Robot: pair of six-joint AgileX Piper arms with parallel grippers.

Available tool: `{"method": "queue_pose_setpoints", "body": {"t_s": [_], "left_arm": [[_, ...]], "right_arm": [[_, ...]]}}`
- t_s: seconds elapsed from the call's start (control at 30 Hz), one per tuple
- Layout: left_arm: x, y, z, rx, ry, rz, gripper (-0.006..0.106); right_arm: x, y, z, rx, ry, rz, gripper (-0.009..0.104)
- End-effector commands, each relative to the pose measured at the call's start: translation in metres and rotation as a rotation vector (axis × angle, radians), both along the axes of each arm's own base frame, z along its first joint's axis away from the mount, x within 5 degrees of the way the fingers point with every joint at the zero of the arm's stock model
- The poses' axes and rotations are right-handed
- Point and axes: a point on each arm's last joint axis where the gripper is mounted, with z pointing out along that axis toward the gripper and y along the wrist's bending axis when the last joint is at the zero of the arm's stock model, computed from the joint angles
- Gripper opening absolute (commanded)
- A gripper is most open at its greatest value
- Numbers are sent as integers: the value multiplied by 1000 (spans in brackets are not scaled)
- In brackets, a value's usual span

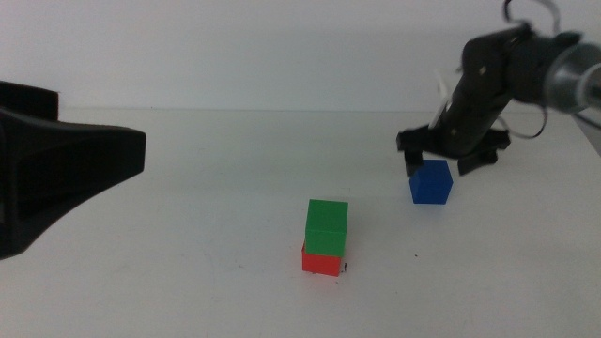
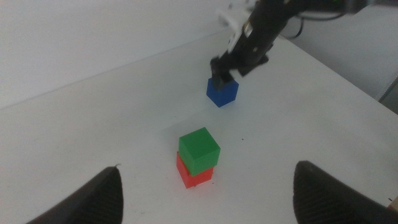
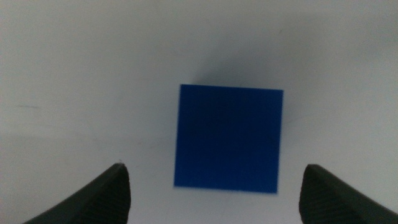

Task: Stack red cubes first, then green, then blue cubes in a specific spot.

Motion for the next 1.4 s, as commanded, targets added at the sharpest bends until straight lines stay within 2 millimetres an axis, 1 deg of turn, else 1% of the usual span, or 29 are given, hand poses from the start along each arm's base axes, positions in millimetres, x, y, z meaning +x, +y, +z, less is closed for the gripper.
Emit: {"method": "queue_pose_setpoints", "body": {"t_s": [0.0,0.07,0.1,0.13,0.17,0.2,0.27,0.3,0.37,0.43,0.47,0.53,0.63,0.73,0.83,0.93,1.07,1.2,1.37], "left_arm": [[0,0,2,-7,-16,-3,94],[0,0,2,-7,-16,-3,94],[0,0,2,-7,-16,-3,94],[0,0,2,-7,-16,-3,94],[0,0,2,-7,-16,-3,94],[0,0,2,-7,-16,-3,94],[0,0,2,-7,-16,-3,94],[0,0,2,-7,-16,-3,94],[0,0,2,-7,-16,-3,94],[0,0,2,-7,-16,-3,94],[0,0,2,-7,-16,-3,94],[0,0,2,-7,-16,-3,94],[0,0,2,-7,-16,-3,94],[0,0,2,-7,-16,-3,94],[0,0,2,-7,-16,-3,94],[0,0,2,-7,-16,-3,94],[0,0,2,-7,-16,-3,94],[0,0,2,-7,-16,-3,94],[0,0,2,-7,-16,-3,94]], "right_arm": [[6,1,-15,-19,25,-4,93],[12,2,-32,-24,22,2,92],[15,3,-38,-26,13,6,90],[18,4,-43,-21,-2,9,84],[19,4,-45,-22,-10,10,74],[19,4,-45,-26,-16,-1,56],[18,3,-37,-32,-27,-20,11],[15,2,-30,-29,-20,-41,-2],[3,3,-7,-43,-22,-60,2],[-18,12,20,-65,-55,-52,4],[-32,20,29,-70,-57,-42,4],[-65,39,57,-64,-81,-25,4],[-106,70,91,-24,-117,-32,4],[-130,100,111,-4,-152,-28,4],[-141,128,113,-7,-137,-29,4],[-138,142,105,30,-93,-45,4],[-131,151,88,18,-62,-66,4],[-126,155,74,-6,-51,-81,5],[-122,161,64,2,-53,-74,8]]}}
